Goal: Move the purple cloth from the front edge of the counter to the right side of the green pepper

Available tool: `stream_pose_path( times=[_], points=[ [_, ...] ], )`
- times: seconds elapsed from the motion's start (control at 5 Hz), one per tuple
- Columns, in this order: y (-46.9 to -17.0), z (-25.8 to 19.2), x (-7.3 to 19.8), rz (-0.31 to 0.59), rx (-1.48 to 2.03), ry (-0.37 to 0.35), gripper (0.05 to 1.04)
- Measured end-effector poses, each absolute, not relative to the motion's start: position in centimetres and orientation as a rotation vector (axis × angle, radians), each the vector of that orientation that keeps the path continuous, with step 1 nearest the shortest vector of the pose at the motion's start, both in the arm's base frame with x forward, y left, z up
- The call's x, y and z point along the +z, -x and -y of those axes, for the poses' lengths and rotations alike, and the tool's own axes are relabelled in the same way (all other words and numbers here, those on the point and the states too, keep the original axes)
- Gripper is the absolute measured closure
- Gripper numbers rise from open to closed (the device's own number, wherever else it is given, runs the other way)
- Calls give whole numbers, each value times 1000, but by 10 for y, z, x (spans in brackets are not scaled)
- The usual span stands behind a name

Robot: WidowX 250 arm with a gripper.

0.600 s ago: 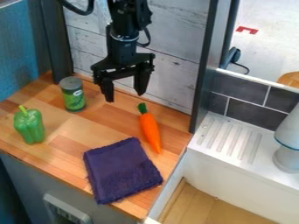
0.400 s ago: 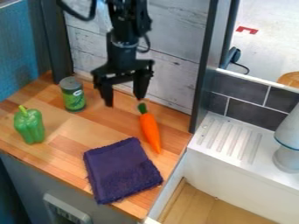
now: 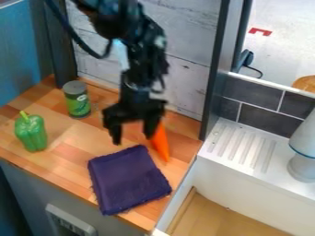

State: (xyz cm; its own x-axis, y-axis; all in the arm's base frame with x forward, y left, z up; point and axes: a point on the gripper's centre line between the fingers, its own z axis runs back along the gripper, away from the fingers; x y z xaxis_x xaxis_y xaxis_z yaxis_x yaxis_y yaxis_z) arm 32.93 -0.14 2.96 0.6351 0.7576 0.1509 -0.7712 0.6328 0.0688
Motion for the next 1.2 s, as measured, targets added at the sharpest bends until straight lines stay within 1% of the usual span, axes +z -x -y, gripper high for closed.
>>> stream_pose_path(
  times=[0.2, 0.4, 0.6, 0.8, 1.2],
  points=[
    [-320, 13, 19, 118, 839, -140, 79],
    [-320, 18, 14, 140, 821, -115, 79],
    [-324, 21, -7, 135, 784, -99, 79],
    [-327, 22, -10, 150, 773, -82, 79],
    [-333, 11, -15, 163, 800, -80, 79]
  ],
)
